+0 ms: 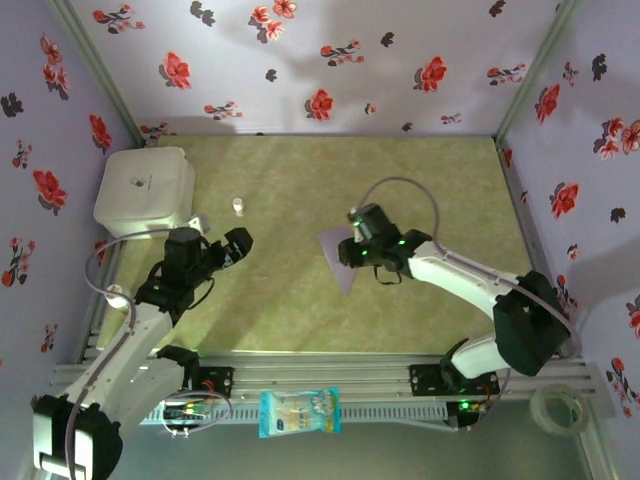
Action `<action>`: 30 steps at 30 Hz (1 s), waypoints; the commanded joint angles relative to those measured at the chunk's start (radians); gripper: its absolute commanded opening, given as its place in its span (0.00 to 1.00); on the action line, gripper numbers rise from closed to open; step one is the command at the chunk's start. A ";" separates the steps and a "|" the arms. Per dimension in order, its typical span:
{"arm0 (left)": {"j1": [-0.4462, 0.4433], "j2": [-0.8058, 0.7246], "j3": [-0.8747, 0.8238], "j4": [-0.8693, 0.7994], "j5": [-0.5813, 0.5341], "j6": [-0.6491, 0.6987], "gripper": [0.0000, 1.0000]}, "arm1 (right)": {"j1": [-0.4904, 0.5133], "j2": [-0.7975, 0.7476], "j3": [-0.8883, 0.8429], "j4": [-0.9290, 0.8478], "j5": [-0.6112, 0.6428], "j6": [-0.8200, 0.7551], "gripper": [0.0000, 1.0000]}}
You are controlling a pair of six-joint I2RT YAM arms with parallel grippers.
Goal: Fold a paper plane with a square sheet of paper (pick it up from the middle)
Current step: Turn over the paper at the center of the table, then rotate the paper at the center of the table.
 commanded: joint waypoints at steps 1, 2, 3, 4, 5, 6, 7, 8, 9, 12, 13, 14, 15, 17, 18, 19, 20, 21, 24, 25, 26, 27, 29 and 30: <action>0.008 0.052 0.005 0.057 0.090 -0.039 0.91 | -0.121 0.047 -0.102 0.235 -0.324 0.232 0.23; 0.008 0.077 0.015 0.051 0.101 -0.048 0.87 | -0.146 0.073 -0.116 0.284 -0.387 0.278 0.20; 0.006 0.105 0.023 0.051 0.122 -0.054 0.83 | -0.156 0.108 -0.118 0.309 -0.429 0.303 0.18; 0.006 0.128 0.031 0.053 0.138 -0.061 0.81 | -0.158 0.133 -0.113 0.315 -0.451 0.311 0.16; 0.004 0.151 0.035 0.055 0.155 -0.069 0.77 | -0.156 0.162 -0.108 0.320 -0.472 0.314 0.14; 0.001 0.179 0.040 0.057 0.169 -0.077 0.74 | -0.155 0.186 -0.108 0.334 -0.486 0.322 0.14; -0.001 0.198 0.045 0.058 0.178 -0.083 0.72 | -0.155 0.200 -0.113 0.348 -0.491 0.330 0.13; -0.007 0.218 0.049 0.061 0.186 -0.088 0.69 | -0.154 0.215 -0.118 0.356 -0.489 0.337 0.13; -0.014 0.233 0.055 0.062 0.189 -0.096 0.67 | -0.155 0.233 -0.115 0.351 -0.495 0.339 0.13; -0.030 0.256 0.068 0.062 0.189 -0.108 0.62 | -0.154 0.276 -0.112 0.352 -0.522 0.345 0.13; -0.037 0.258 0.070 0.064 0.189 -0.109 0.62 | -0.154 0.283 -0.115 0.356 -0.523 0.350 0.14; -0.041 0.260 0.070 0.071 0.189 -0.113 0.61 | -0.152 0.292 -0.114 0.343 -0.515 0.348 0.14; -0.046 0.263 0.069 0.080 0.189 -0.119 0.59 | -0.152 0.304 -0.108 0.314 -0.501 0.336 0.14; -0.059 0.275 0.069 0.095 0.188 -0.134 0.55 | -0.149 0.320 -0.101 0.255 -0.458 0.321 0.14; -0.066 0.284 0.072 0.100 0.189 -0.137 0.53 | -0.146 0.323 -0.109 0.244 -0.436 0.322 0.13; -0.077 0.293 0.077 0.103 0.189 -0.139 0.52 | -0.143 0.319 -0.122 0.251 -0.423 0.332 0.13; -0.086 0.304 0.081 0.106 0.189 -0.140 0.51 | -0.140 0.314 -0.146 0.276 -0.417 0.350 0.14; -0.095 0.315 0.085 0.109 0.188 -0.142 0.51 | -0.137 0.308 -0.168 0.308 -0.418 0.374 0.14; -0.125 0.362 0.095 0.142 0.188 -0.163 0.51 | -0.129 0.303 -0.230 0.430 -0.438 0.468 0.14; -0.136 0.384 0.101 0.158 0.187 -0.170 0.51 | -0.124 0.299 -0.250 0.456 -0.426 0.498 0.15; -0.146 0.409 0.111 0.173 0.189 -0.176 0.50 | -0.118 0.293 -0.267 0.471 -0.408 0.523 0.15; -0.158 0.431 0.123 0.181 0.189 -0.179 0.50 | -0.111 0.288 -0.281 0.485 -0.391 0.541 0.15; -0.185 0.491 0.169 0.184 0.192 -0.179 0.47 | -0.094 0.278 -0.307 0.518 -0.367 0.578 0.15; -0.198 0.519 0.187 0.185 0.194 -0.177 0.45 | -0.086 0.277 -0.315 0.529 -0.362 0.597 0.15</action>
